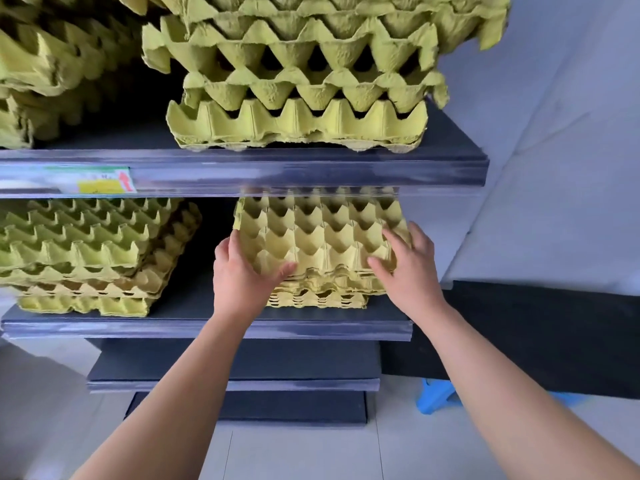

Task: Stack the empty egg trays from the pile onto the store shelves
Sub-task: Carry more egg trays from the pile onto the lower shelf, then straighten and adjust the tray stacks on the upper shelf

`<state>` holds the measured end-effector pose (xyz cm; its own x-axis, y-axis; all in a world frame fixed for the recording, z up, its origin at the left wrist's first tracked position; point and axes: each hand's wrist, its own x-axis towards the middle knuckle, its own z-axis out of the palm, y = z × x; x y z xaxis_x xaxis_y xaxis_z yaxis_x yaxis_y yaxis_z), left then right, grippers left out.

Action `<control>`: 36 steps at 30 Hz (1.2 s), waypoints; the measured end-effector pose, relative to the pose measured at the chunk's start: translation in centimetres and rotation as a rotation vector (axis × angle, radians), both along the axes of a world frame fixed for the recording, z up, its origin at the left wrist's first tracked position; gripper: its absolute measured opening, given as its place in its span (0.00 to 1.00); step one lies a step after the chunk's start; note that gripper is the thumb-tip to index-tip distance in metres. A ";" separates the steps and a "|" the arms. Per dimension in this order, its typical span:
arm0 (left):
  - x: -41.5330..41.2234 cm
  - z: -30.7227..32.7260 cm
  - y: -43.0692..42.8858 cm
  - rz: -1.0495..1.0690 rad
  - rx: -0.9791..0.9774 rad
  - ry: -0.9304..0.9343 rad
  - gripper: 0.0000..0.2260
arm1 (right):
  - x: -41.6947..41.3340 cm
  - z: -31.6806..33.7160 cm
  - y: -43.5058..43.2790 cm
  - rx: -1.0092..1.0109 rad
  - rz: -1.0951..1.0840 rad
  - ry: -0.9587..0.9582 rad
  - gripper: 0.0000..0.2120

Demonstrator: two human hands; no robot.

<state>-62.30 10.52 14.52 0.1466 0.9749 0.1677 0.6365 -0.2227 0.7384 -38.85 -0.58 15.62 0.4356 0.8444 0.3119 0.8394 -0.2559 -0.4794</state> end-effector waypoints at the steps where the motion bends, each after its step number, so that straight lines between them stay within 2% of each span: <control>1: -0.2 0.1 -0.4 0.010 0.037 0.027 0.45 | -0.3 0.2 -0.3 0.007 0.018 -0.046 0.26; 7: -1.4 1.0 -3.8 0.007 0.255 0.178 0.28 | -2.8 1.1 -2.0 0.095 0.173 -0.163 0.20; 10: -2.6 1.8 -5.8 -0.038 0.295 0.184 0.22 | -4.8 2.1 -2.9 0.092 0.272 -0.109 0.16; 15: -6.4 5.7 -7.5 -0.027 0.404 0.130 0.17 | -9.6 6.2 -3.1 0.034 0.456 -0.088 0.13; 21: -12.4 12.2 -5.3 0.090 0.513 0.003 0.17 | -16.1 14.2 0.2 0.183 0.539 -0.128 0.15; 28: -20.7 18.6 1.6 0.139 0.609 -0.094 0.20 | -24.6 21.7 6.6 0.311 0.543 -0.139 0.20; 31: -24.1 21.3 5.3 0.128 0.665 -0.067 0.24 | -27.6 24.3 9.9 0.365 0.501 -0.123 0.24; 36: -29.6 25.5 11.4 0.193 0.735 0.089 0.37 | -30.8 27.3 15.2 0.427 0.360 -0.082 0.31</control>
